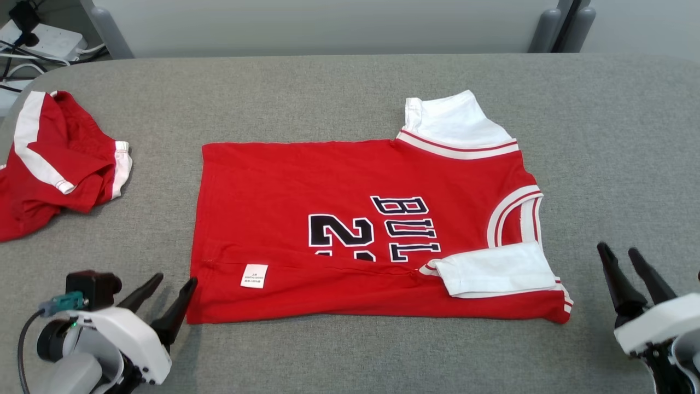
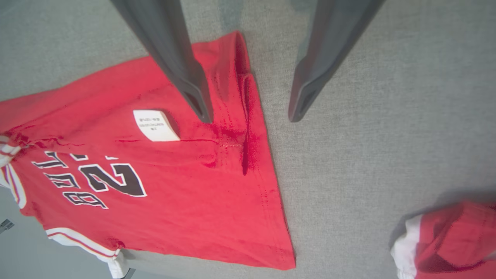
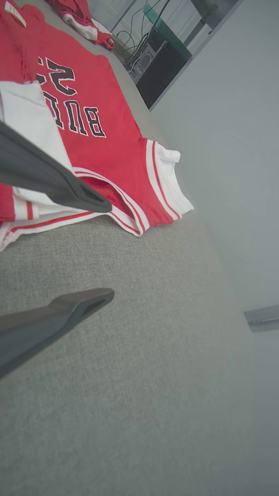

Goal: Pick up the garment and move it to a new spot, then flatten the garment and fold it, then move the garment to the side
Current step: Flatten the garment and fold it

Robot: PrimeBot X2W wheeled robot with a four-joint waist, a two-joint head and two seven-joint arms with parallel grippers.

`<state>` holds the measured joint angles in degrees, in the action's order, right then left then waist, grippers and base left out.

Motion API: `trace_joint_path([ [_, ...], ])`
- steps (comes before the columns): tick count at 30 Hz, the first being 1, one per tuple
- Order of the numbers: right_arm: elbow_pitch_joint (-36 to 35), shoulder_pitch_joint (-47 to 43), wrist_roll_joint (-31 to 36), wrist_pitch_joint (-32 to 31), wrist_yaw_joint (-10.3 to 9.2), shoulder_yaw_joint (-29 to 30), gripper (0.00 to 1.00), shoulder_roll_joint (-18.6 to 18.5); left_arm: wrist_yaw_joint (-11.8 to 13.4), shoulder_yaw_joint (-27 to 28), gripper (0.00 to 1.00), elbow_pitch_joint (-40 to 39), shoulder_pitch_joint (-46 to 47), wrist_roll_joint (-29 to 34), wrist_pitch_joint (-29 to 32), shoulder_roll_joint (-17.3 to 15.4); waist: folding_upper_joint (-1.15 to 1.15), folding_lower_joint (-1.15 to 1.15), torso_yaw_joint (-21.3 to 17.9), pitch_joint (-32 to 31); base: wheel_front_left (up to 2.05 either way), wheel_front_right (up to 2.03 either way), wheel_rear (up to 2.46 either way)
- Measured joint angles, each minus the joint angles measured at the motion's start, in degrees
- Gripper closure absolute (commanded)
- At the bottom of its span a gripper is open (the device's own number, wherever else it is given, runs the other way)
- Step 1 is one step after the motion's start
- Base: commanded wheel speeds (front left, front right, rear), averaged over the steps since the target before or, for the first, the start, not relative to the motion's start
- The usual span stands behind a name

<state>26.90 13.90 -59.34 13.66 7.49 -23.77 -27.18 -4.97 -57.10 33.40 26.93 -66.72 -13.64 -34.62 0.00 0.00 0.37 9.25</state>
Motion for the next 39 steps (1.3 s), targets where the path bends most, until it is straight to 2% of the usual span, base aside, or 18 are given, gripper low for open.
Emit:
trace_joint_path([
  [7,1.88,7.88,7.27,0.03,0.0,1.33,0.0,2.27,2.33,3.32,0.0,-0.31,4.55,4.19,-0.58,3.13,0.0,0.0,-0.25,2.12,0.0,0.0,0.0],
  [10,3.34,12.8,10.81,0.02,0.0,1.65,0.0,3.3,2.34,4.88,0.0,0.02,7.28,6.7,-0.58,4.2,0.0,0.0,-0.41,3.56,0.0,0.0,0.0],
  [17,6.55,24.76,16.83,-0.81,0.0,1.44,0.0,5.19,0.88,5.7,0.0,4.44,16.52,11.31,-0.6,5.78,0.0,0.0,-0.57,8.28,0.0,0.0,0.0],
  [23,9.31,32.69,19.0,-1.3,0.0,1.04,0.0,5.95,-0.09,5.82,0.0,10.63,24.0,13.66,-0.6,8.15,0.0,0.0,-0.64,12.96,0.0,0.0,0.0],
  [33,11.09,35.25,19.19,-0.51,0.0,-1.11,0.0,9.51,-0.1,9.81,0.0,18.72,29.69,15.72,-0.77,11.56,0.0,0.0,-1.59,18.4,0.0,0.0,0.0],
  [39,10.96,35.27,18.96,0.07,0.0,-2.47,0.0,10.61,-1.04,13.19,0.0,22.15,31.59,15.88,-0.77,11.76,0.0,0.0,-3.0,20.72,0.0,0.0,0.0],
])
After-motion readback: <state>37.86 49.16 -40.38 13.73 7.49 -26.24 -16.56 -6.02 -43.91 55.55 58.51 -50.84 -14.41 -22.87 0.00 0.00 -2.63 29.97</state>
